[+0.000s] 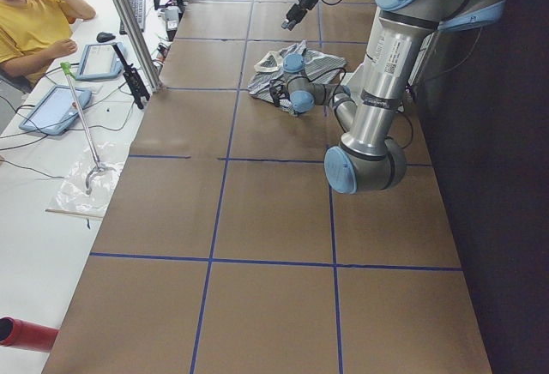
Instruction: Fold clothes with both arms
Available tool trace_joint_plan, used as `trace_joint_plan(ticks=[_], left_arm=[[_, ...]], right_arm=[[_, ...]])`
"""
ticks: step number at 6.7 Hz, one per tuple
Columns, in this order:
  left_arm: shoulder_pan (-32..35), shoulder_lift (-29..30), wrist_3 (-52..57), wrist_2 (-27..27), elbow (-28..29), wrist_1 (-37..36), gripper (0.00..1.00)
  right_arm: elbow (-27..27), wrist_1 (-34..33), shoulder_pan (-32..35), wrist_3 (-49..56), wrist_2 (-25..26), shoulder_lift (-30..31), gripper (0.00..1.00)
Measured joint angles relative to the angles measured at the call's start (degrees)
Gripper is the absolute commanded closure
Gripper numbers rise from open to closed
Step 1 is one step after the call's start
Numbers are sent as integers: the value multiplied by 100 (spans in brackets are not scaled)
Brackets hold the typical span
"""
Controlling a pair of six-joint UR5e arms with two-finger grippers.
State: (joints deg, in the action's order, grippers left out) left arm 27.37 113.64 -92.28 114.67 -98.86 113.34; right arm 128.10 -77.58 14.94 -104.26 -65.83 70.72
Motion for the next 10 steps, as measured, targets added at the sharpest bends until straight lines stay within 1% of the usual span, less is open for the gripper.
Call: trace_joint_plan(ticks=[2, 4, 5, 6, 7, 8, 9, 10], left_arm=[[424, 15, 692, -22, 0, -173, 100], [1020, 154, 1450, -47, 284, -230, 100], [1389, 479, 1789, -61, 715, -178, 100], [1664, 982, 1948, -177, 1456, 45, 100], [1829, 1463, 1998, -345, 2340, 510, 100], [1961, 1863, 2039, -441, 3163, 1051, 62], [2058, 2153, 2119, -498, 3703, 1369, 49], [2157, 2323, 2224, -515, 3952, 1491, 45]], right_arm=[[11, 102, -4, -8, 0, 28, 0], [21, 261, -7, -19, 2, 43, 0], [-6, 483, -9, -21, 4, 72, 0], [-56, 600, -12, -16, 0, 116, 0], [-144, 653, -21, -8, -10, 163, 0], [-234, 688, -26, -2, -17, 205, 0], [-289, 687, -26, 0, -16, 220, 0], [-396, 656, -36, 8, -79, 212, 0]])
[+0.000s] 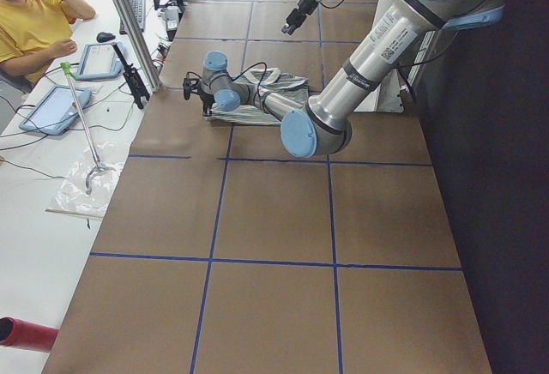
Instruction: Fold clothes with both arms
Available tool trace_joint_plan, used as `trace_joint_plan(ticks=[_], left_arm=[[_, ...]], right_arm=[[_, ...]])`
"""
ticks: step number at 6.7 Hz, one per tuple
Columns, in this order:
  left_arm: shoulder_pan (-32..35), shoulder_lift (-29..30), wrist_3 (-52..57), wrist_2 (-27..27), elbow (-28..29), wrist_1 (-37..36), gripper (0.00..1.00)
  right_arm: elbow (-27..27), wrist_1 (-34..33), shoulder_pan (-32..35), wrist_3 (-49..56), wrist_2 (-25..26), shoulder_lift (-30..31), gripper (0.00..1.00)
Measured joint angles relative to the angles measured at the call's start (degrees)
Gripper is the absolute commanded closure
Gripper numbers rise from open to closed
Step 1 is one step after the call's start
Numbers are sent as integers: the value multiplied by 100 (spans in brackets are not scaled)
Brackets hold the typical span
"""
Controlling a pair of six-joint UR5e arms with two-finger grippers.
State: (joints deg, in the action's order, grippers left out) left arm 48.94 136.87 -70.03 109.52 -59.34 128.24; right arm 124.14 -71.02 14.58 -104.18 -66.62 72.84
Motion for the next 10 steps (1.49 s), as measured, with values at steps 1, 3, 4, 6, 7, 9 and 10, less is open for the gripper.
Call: trace_joint_plan(ticks=[1, 3, 4, 6, 7, 9, 10], left_arm=[[92, 0, 64, 97, -140, 11, 44], [169, -634, -35, 648, -1248, -39, 42], [180, -910, -80, 775, -1639, -49, 42], [183, -1127, -148, 830, -1925, -53, 42], [181, -1185, -162, 833, -1955, -54, 41], [175, -1213, -174, 832, -1965, -54, 39], [172, -1215, -186, 828, -1967, -54, 39]], right_arm=[[-232, -99, -20, 43, -234, -29, 0], [-833, -1112, -81, 647, -930, -535, 2], [-1086, -1703, -120, 894, -1162, -861, 8], [-1649, -1938, -249, 790, -1389, -1177, 16], [-1838, -1790, -296, 510, -1541, -1246, 16], [-2009, -1431, -312, -161, -1689, -1291, 17], [-2066, -1237, -305, -468, -1704, -1295, 19]])
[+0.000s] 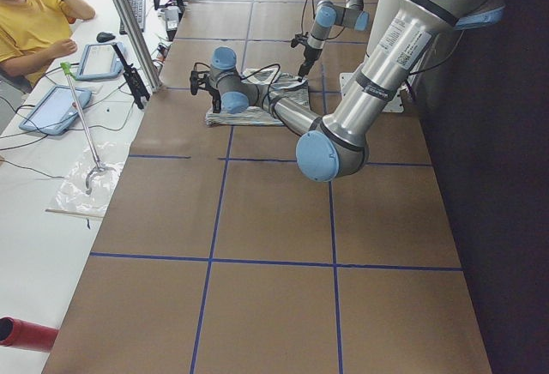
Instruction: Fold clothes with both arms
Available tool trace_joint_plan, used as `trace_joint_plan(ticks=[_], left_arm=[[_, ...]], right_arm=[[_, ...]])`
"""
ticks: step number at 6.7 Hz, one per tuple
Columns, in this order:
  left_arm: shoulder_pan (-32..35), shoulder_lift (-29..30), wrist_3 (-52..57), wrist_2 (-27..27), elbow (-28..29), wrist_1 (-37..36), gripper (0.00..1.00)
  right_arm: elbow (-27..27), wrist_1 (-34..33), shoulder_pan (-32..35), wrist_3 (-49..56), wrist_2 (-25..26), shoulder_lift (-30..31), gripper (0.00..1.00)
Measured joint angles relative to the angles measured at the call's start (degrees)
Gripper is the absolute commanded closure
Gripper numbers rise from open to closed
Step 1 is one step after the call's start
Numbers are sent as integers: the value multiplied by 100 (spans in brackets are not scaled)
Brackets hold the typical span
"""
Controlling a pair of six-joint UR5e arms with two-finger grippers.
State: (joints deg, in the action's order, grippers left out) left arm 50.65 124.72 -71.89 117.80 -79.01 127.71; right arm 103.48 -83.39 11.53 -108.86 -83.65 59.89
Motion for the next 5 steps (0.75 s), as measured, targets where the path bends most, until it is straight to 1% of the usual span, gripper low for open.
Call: trace_joint_plan(ticks=[1, 3, 4, 5], left_arm=[[-1, -1, -16, -2, 0, 0, 39], [-9, -1, -56, -2, 0, 0, 39], [-10, -1, -66, -3, 0, 0, 39], [-15, -1, -69, -3, 0, 0, 39]], right_arm=[[-69, 101, 3, -134, -7, -2, 28], [-136, 151, 7, -198, -18, -7, 55], [-153, 153, 5, -208, -34, -5, 58], [-166, 145, 2, -217, -73, -4, 55]])
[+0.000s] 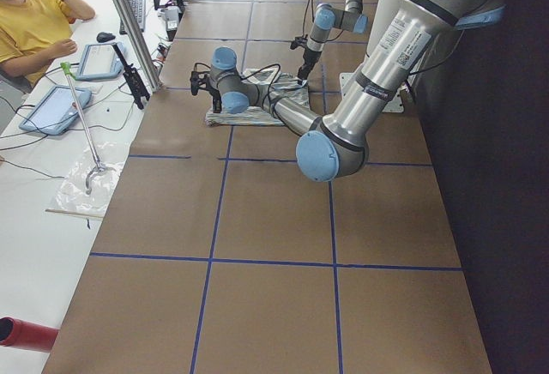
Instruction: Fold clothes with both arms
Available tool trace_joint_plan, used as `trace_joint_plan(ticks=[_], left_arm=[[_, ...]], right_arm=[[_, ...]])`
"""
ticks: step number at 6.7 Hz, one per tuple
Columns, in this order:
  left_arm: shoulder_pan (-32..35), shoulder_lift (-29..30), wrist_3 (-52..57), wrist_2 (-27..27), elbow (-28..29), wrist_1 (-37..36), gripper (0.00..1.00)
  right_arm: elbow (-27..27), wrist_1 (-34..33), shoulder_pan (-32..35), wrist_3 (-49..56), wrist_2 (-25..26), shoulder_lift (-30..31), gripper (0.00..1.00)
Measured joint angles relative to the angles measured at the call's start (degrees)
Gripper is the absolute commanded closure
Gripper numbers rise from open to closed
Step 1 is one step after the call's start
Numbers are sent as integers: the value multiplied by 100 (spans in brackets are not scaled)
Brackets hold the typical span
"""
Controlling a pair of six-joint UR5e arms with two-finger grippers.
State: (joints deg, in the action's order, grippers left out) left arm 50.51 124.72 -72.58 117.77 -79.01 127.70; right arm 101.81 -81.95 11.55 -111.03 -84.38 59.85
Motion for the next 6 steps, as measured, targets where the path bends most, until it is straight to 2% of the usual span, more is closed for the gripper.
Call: trace_joint_plan(ticks=[2, 3, 4, 5, 6], left_arm=[[-4, 0, -7, 0, 2, 0, 39], [-9, 0, -16, 0, 5, 0, 39], [-15, 0, -47, -2, 14, 0, 39], [-19, 0, -83, -6, 21, 0, 39], [-25, 0, -99, -8, 30, 0, 39]], right_arm=[[12, -38, -3, -6, -158, 1, 35], [12, -55, -7, -8, -192, 1, 32], [9, -63, -10, -21, -205, 1, 48], [4, -66, -11, -47, -208, 1, 99], [2, -65, -12, -75, -210, 1, 100]])
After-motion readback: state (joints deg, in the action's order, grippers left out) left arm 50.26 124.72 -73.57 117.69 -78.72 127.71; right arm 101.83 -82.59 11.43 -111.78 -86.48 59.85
